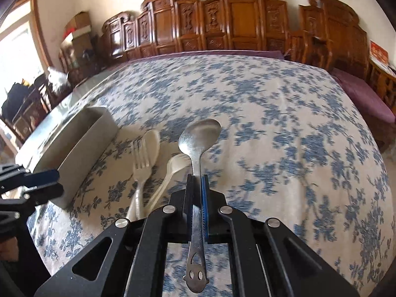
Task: Organize utensils
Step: 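Grasp a metal fork with the left tool while the right tool holds its spoon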
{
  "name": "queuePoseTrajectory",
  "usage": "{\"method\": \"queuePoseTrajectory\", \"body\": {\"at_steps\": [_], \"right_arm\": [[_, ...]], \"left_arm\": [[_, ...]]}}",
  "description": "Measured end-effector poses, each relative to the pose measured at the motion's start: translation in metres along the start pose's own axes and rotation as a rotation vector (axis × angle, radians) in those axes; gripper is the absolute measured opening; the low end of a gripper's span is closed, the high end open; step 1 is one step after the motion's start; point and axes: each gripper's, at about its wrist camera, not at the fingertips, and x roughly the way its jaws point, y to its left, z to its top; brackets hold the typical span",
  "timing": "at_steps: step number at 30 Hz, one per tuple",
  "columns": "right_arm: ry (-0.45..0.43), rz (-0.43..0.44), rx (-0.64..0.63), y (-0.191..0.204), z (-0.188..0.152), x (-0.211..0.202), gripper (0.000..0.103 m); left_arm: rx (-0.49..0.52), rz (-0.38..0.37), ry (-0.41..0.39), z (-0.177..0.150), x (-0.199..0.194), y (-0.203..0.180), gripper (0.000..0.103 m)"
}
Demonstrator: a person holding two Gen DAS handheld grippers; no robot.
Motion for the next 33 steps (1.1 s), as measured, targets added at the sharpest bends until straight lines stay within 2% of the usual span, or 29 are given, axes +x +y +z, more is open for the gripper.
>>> {"method": "queuePoseTrajectory", "body": {"at_steps": [4,14,22,25,27,33], "right_arm": [[0.005,-0.023,0.026,-0.014,-0.003,-0.003,0.007],[0.0,-0.042,0.056,-0.027,-0.006,-0.006,0.007],[-0.003,-0.033,0.065,-0.028,-0.005,-0.005,0.007],[-0.002,-0.033,0.067,-0.028,-0.005,-0.005,0.007],[-0.001,-0.033,0.064,-0.027,-0.005,-0.005,0.007],[0.004,-0.037,0.056,-0.025,-0.005,-0.004,0.007]], "left_arm": [[-0.007,-0.014,0.016,0.007,0.014,-0.014,0.029],[-0.075,-0.049,0.08,0.027,0.057,-0.037,0.031],[-0.093,-0.021,0.133,0.032,0.088,-0.044,0.031],[-0.099,-0.023,0.126,0.032,0.089,-0.043,0.031],[-0.106,-0.035,0.127,0.032,0.089,-0.041,0.022],[-0.124,-0.03,0.132,0.029,0.084,-0.031,0.014]]}}
